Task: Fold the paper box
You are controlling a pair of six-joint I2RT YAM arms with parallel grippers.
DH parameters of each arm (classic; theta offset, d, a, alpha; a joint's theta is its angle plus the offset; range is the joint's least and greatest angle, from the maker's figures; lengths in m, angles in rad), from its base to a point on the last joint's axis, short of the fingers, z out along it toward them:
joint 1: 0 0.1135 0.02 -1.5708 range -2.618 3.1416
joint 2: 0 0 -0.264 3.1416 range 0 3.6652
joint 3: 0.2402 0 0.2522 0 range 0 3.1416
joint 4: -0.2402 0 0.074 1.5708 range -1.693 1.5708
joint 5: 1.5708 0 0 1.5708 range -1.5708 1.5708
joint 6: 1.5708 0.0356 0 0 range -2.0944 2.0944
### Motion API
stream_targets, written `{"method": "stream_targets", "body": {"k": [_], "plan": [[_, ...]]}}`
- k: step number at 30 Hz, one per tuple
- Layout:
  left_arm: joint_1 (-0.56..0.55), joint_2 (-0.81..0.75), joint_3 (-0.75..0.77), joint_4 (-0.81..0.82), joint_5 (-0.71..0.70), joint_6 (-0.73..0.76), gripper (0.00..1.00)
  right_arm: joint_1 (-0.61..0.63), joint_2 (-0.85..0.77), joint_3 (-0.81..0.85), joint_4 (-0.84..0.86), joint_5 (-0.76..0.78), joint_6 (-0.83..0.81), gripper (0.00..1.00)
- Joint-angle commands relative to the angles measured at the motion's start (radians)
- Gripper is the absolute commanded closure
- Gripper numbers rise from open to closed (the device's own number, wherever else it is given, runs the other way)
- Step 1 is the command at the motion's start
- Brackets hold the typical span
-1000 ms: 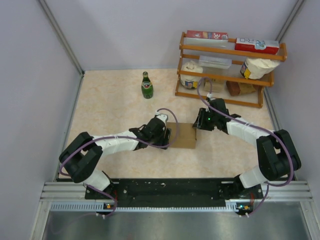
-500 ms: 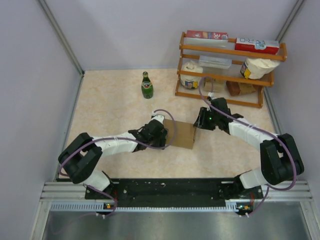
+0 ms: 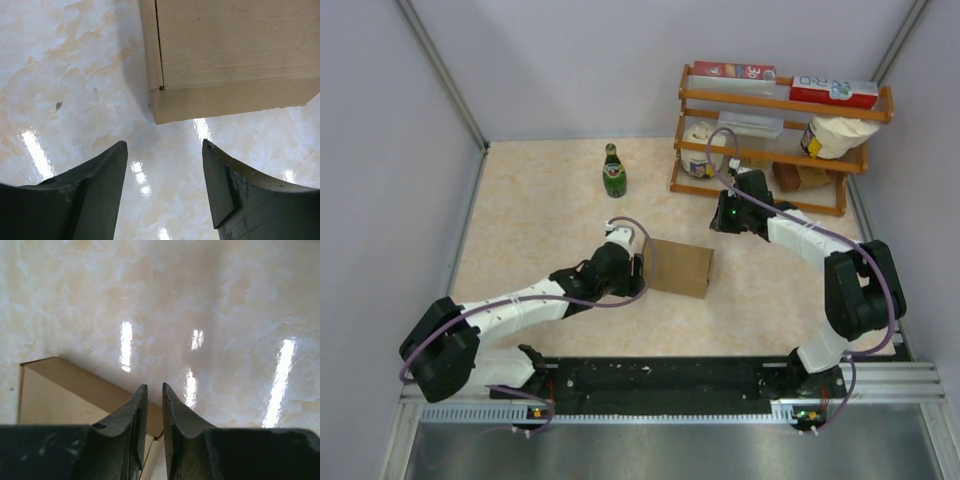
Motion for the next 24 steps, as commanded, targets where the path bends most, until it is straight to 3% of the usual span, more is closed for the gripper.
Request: {"method": "stream_targets", "body": {"k": [1,3,7,14,24], "plan": [[-0.002,-0.054,-0.037,0.018,-0.006,-0.043,0.39,-0.012,0.048,0.057,-0.038,0.046,-0.081,0.84],[-0.004,-0.060,-0.045,0.014,-0.004,-0.049,0.49,-0.003,0.070,0.059,-0.049,0.055,-0.095,0.86],[-0.002,-0.066,-0.053,0.030,0.005,-0.049,0.98,0.030,0.103,0.060,-0.072,0.036,-0.124,0.88],[-0.002,-0.060,-0.051,0.033,-0.006,-0.041,1.00,0.089,0.076,-0.038,-0.078,0.009,-0.113,0.89],[-0.002,-0.055,-0.059,0.070,0.037,-0.003,1.00,0.191,-0.122,-0.251,-0.071,-0.045,-0.017,0.89]]}}
